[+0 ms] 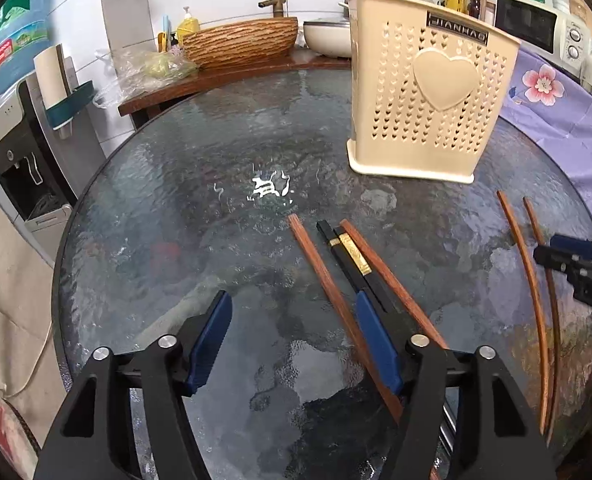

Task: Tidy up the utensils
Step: 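Move the left tool to a wooden chopstick while the right tool reaches another wooden chopstick, then grasp a wooden chopstick with the left tool while the right tool grasps another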

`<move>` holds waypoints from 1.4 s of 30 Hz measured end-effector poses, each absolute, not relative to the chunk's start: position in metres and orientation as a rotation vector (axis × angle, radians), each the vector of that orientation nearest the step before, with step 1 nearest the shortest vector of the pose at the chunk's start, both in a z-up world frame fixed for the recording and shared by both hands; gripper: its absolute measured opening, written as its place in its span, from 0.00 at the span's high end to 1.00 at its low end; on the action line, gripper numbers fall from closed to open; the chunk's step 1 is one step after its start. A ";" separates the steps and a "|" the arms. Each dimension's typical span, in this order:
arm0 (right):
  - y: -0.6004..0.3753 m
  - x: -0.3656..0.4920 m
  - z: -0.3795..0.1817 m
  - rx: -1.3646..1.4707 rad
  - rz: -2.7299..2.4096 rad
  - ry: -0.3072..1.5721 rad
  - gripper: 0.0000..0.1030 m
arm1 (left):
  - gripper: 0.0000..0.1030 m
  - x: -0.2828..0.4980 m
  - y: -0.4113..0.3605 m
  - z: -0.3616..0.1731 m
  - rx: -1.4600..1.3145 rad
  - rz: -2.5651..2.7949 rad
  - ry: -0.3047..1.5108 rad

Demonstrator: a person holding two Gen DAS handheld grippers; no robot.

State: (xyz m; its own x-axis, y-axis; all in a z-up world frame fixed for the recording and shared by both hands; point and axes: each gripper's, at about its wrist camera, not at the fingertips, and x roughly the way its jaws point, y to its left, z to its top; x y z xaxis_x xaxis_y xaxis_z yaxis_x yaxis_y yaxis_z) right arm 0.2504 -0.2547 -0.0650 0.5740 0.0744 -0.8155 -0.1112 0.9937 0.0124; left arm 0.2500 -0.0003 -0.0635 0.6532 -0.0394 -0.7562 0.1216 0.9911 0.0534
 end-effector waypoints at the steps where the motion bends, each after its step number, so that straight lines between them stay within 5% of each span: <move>1: -0.255 0.253 -0.065 -0.045 0.106 0.956 0.67 | 0.41 0.250 0.000 -0.065 0.095 -0.095 0.857; 13: -0.250 0.280 -0.064 -0.075 0.138 0.968 0.79 | 0.47 0.264 0.000 -0.067 0.089 -0.096 0.878; 27: -0.241 0.308 -0.062 -0.038 0.127 1.003 0.88 | 0.70 0.301 -0.008 -0.064 0.066 -0.090 0.919; 34: -0.242 0.318 -0.062 0.007 0.097 0.994 0.91 | 0.88 0.303 -0.016 -0.065 0.065 -0.085 0.908; 42: -0.258 0.327 -0.064 0.111 0.098 0.999 0.93 | 0.92 0.310 -0.009 -0.063 -0.014 -0.098 0.914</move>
State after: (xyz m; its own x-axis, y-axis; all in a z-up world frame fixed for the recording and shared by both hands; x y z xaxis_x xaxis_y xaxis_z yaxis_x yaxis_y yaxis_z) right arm 0.3273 -0.2581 -0.0644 0.5376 0.1332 -0.8326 -0.0314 0.9899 0.1381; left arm 0.3099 -0.0095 -0.0629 0.6063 -0.0907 -0.7901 0.0788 0.9954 -0.0538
